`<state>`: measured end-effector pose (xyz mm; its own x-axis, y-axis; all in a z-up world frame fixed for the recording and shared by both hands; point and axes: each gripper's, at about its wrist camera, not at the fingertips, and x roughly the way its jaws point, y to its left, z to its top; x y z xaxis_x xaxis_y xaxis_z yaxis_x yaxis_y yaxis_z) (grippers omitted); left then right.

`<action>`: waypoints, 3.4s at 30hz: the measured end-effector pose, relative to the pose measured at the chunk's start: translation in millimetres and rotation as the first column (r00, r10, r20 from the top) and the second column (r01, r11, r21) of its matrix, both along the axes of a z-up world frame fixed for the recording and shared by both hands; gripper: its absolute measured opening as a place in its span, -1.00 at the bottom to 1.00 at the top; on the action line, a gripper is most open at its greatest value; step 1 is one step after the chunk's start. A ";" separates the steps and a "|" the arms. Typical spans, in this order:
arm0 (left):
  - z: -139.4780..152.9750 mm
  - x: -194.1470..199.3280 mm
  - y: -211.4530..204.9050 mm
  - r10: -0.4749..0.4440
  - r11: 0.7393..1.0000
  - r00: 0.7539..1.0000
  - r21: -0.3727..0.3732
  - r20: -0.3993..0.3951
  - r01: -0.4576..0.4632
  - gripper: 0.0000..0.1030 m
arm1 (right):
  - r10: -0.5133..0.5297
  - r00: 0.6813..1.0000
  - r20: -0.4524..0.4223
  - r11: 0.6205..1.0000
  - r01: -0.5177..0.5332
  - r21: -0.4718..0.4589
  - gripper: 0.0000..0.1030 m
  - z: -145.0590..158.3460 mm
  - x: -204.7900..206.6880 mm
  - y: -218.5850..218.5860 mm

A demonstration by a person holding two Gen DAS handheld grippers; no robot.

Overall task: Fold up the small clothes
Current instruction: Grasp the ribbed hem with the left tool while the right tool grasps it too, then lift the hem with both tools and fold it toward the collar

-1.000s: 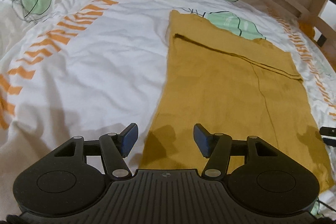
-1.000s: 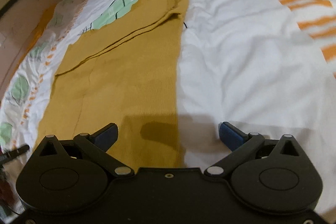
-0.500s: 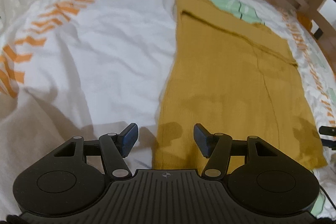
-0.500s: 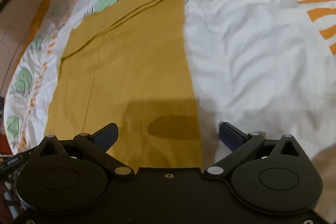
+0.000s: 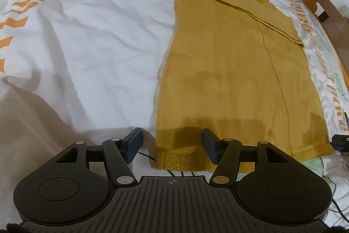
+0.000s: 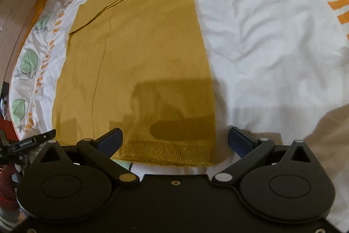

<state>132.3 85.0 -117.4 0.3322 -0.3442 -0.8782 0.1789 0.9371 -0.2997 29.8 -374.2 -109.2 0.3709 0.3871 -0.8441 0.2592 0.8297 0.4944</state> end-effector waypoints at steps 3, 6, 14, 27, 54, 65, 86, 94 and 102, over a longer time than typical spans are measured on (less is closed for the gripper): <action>-1.1 0.4 -1.9 -0.012 1.000 1.000 0.003 -0.001 0.012 0.15 | -0.011 1.000 -0.004 1.000 0.011 0.023 1.00 -2.6 1.2 -1.6; -1.4 0.9 -1.9 -0.018 1.000 1.000 0.000 -0.003 0.018 0.15 | -0.011 1.000 0.001 0.999 0.011 0.032 1.00 -2.4 0.8 -1.2; -3.2 1.1 -1.5 -0.044 0.998 0.999 -0.046 -0.020 0.043 -0.41 | -0.028 0.999 0.016 0.997 0.027 0.069 1.00 -2.0 -3.2 -7.5; 4.7 -5.5 0.3 -0.020 0.995 0.999 -0.099 0.045 0.025 -0.88 | -0.013 0.998 0.068 1.000 0.012 0.008 -0.35 9.2 -10.7 -1.1; -4.2 6.0 12.5 0.043 0.990 0.999 -0.132 -0.032 -0.047 -0.46 | -0.069 0.998 -0.003 0.997 0.069 -0.034 0.26 7.4 -16.6 -17.0; 1.8 -2.4 6.2 -0.022 0.985 0.999 -0.169 0.023 0.026 -0.87 | 0.003 0.999 0.044 0.999 -0.005 0.032 -0.67 10.6 -18.9 -10.1; 71.9 37.4 11.2 0.161 0.914 0.962 -0.401 0.223 -0.060 -0.88 | -0.213 0.886 0.412 0.964 0.122 0.236 -0.69 58.5 27.9 -32.2; 94.0 108.9 -4.5 0.227 0.893 0.927 -0.443 0.299 -0.076 -0.88 | -0.279 0.828 0.487 0.952 0.172 0.253 -0.69 65.9 100.6 -53.0; 79.6 189.5 -33.0 0.280 0.886 0.908 -0.447 0.311 -0.120 -0.88 | -0.357 0.793 0.494 0.932 0.264 0.249 -0.77 43.3 179.3 -78.8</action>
<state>321.8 52.0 -37.7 0.6951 -0.5358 -0.4793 0.1697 0.7701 -0.6149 209.1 -453.0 -65.9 0.8601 0.2850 -0.4232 0.1527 0.6476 0.7466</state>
